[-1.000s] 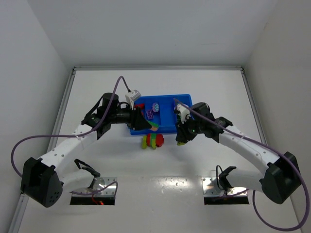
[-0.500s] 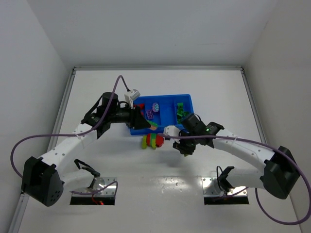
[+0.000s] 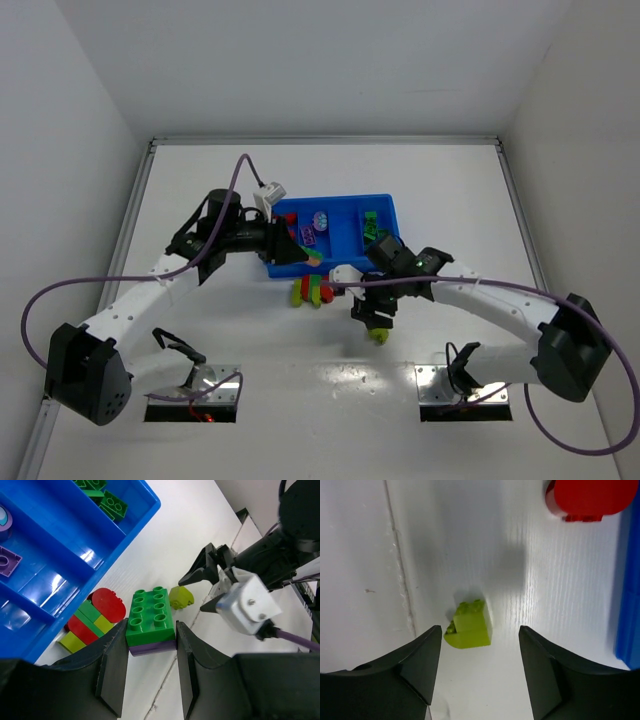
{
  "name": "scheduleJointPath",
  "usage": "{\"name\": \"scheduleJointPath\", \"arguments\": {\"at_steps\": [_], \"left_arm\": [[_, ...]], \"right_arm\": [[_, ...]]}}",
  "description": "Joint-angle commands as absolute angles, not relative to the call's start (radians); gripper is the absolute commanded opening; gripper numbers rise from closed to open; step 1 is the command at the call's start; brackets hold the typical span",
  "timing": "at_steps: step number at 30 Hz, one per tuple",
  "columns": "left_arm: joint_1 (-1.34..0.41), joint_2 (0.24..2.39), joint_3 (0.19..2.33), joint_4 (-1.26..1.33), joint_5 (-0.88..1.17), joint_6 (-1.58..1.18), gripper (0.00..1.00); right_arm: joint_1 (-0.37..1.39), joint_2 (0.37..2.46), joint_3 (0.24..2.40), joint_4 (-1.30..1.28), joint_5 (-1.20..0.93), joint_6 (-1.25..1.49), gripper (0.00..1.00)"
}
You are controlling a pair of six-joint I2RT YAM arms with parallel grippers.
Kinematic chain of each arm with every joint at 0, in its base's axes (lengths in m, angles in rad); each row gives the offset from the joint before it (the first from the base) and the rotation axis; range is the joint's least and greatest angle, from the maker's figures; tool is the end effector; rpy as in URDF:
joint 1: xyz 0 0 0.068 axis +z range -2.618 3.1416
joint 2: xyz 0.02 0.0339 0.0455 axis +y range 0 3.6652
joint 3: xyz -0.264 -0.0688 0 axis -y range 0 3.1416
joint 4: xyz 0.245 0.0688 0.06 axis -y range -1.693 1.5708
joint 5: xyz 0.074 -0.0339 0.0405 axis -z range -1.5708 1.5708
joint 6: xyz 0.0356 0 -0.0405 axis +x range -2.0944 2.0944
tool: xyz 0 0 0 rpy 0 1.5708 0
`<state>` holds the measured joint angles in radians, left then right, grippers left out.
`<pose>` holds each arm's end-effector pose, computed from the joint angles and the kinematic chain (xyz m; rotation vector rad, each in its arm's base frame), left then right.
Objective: Sort the legos into containers by color
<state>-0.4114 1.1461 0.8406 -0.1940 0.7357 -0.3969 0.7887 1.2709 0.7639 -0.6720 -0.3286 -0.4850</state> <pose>0.2205 -0.1223 0.2895 0.4986 2.1093 -1.2418 0.1514 0.1687 0.1997 -1.7119 2.1620 0.5344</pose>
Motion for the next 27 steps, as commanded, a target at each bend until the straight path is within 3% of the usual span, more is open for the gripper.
{"name": "scheduleJointPath", "arguments": {"at_steps": [1,5,9,20,27], "left_arm": [[-0.4,1.126,0.839,-0.17,0.752,-0.403,0.0],[-0.4,1.126,0.839,-0.17,0.833,-0.359,0.01],[-0.4,1.126,0.839,-0.181,0.974,-0.276,0.02],[-0.429,1.108,0.796,-0.241,1.206,-0.138,0.04],[-0.43,1.108,0.816,-0.25,1.215,-0.138,0.04]], "right_arm": [[0.773,1.25,0.871,-0.684,-0.44,-0.482,0.64],[0.716,1.249,1.007,-0.764,-0.639,-0.512,0.64],[0.635,1.293,1.115,-0.824,-0.8,-0.523,0.57],[0.531,1.419,1.275,-0.899,-1.21,-0.503,0.57],[0.56,1.451,1.21,-0.715,-1.302,-0.2,0.59]]}}
